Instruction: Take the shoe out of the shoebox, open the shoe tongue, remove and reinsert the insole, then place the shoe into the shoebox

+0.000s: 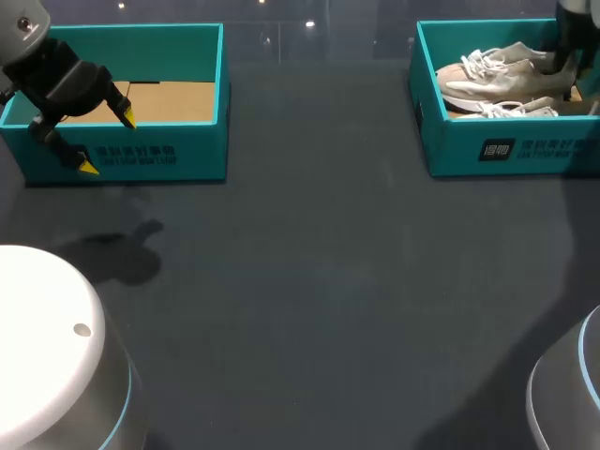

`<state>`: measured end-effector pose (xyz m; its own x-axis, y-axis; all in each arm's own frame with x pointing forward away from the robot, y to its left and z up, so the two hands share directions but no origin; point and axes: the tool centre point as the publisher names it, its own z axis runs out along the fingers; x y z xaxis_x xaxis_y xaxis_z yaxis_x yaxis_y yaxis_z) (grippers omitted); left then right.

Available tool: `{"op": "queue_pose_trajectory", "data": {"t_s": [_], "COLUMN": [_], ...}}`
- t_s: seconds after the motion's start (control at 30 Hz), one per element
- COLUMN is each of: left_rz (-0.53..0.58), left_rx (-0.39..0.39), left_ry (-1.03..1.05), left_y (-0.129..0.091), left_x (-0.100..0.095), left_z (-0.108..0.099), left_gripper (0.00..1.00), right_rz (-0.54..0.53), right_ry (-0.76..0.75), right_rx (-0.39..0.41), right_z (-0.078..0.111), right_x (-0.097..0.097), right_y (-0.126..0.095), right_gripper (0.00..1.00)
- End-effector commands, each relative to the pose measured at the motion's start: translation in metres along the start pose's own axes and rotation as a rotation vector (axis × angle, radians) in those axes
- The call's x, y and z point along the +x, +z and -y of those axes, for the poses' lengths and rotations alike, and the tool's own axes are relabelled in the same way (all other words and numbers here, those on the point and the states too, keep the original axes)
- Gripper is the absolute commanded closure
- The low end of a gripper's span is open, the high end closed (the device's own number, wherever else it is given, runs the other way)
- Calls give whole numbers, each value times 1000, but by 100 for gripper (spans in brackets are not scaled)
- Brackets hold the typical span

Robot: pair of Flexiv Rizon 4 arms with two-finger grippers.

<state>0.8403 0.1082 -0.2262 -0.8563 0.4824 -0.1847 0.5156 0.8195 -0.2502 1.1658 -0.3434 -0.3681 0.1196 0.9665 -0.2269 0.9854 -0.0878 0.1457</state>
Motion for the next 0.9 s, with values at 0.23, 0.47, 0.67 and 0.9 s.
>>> {"op": "queue_pose_trajectory", "data": {"t_s": [0.23,0.47,0.67,0.9], "left_rz": [0,0,0,0], "left_rx": [-3,-3,-3,-3], "left_ry": [0,0,0,0], "left_y": [0,0,0,0], "left_x": [1,1,1,1], "left_z": [0,0,0,0], "left_gripper": [0,0,0,0], "right_rz": [2,-1,-14,-20], "right_ry": [1,2,-9,-30], "right_rx": [-11,-35,-49,-75], "right_z": [0,3,10,31], "right_x": [3,6,14,32], "right_y": [-25,-50,-82,-119], "right_gripper": [23,0,0,0]}}
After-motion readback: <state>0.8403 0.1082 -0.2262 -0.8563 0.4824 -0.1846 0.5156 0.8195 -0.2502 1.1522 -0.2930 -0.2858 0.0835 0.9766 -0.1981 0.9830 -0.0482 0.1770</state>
